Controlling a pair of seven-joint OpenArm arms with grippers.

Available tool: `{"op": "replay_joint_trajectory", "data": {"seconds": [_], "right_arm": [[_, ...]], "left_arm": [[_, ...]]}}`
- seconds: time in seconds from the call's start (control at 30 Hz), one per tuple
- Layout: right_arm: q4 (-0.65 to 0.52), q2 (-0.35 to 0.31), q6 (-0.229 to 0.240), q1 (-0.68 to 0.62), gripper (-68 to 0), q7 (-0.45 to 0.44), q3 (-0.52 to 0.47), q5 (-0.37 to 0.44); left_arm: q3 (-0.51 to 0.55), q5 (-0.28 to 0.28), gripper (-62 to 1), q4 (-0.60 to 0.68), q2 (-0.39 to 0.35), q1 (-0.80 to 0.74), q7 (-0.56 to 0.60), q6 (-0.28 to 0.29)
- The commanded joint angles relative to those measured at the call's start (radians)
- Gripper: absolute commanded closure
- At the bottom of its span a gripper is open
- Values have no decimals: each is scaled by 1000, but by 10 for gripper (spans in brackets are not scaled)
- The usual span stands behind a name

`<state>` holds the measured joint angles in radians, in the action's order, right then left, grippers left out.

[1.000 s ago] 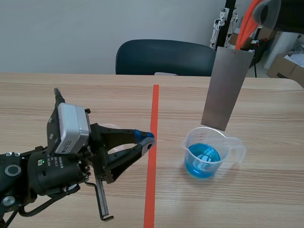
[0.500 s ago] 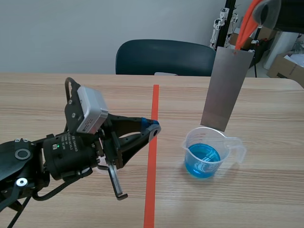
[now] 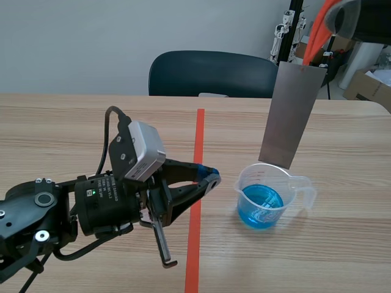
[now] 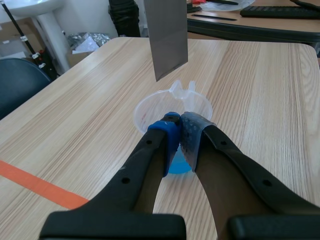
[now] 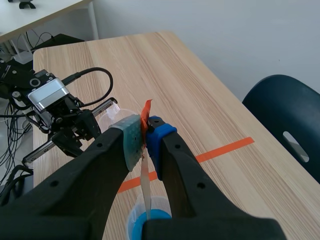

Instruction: Do the redox reaction experiment. raise the plate out of the solution

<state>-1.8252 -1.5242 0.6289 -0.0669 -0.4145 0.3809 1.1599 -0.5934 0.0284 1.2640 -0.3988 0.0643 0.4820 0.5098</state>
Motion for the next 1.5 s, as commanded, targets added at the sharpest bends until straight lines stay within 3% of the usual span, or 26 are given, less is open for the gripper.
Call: {"op": "replay_joint_trajectory", "data": {"seconds": [0.0,1.47], "right_arm": [[-6,-11,0,13,-2,-17,-14,15],[-6,-11,0,11,-2,-14,-14,15]], "left_arm": [[8,-10,-27,13,5,5,14,2],[8,-29,-27,13,21,6,-31,-13]]}}
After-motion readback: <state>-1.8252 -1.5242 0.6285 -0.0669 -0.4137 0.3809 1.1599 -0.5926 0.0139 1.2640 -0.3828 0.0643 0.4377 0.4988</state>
